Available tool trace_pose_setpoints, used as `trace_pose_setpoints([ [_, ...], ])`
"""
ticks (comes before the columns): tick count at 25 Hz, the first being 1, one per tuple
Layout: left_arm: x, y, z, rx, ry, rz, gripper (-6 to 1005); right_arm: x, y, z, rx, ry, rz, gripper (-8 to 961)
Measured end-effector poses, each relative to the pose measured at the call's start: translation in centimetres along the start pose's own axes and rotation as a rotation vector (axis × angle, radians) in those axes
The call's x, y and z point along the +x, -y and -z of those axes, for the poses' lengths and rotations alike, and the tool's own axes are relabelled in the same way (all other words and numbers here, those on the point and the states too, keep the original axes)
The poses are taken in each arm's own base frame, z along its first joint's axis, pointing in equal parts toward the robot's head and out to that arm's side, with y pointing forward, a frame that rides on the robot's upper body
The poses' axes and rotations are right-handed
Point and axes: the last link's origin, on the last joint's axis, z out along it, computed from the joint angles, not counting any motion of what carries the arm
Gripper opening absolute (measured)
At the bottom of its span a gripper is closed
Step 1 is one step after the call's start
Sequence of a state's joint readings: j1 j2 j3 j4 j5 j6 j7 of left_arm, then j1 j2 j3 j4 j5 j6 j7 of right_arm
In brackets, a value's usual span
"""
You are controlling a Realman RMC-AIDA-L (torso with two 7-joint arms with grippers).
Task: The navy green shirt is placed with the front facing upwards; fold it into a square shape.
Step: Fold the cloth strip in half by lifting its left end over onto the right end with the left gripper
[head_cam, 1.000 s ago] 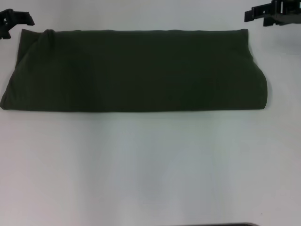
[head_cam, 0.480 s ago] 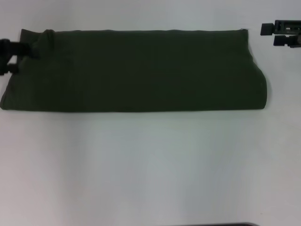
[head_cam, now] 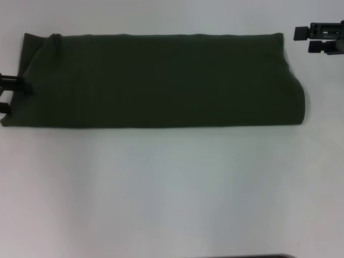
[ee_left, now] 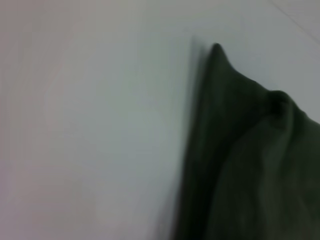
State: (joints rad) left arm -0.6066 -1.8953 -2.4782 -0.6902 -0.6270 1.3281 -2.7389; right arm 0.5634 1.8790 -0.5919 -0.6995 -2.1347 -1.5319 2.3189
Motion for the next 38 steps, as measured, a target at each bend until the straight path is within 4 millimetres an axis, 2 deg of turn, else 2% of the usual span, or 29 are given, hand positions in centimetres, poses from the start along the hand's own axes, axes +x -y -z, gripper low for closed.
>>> trace_pose_setpoints([
  [10,-0.9,1.4,0.6,0.010,0.025,0.037,803,-0.2,0.0,0.1,-0.002,0.002,-0.005,932],
  [27,-1.4,-0.5,-0.6,-0.037,0.066,0.011,761,-0.2,0.0,0.2,-0.004,0.003,-0.014,928],
  [38,-1.4,-0.9,-0.9,-0.002,0.100,-0.033,735,-0.1,0.0,0.2,-0.008,0.004,-0.019,910],
])
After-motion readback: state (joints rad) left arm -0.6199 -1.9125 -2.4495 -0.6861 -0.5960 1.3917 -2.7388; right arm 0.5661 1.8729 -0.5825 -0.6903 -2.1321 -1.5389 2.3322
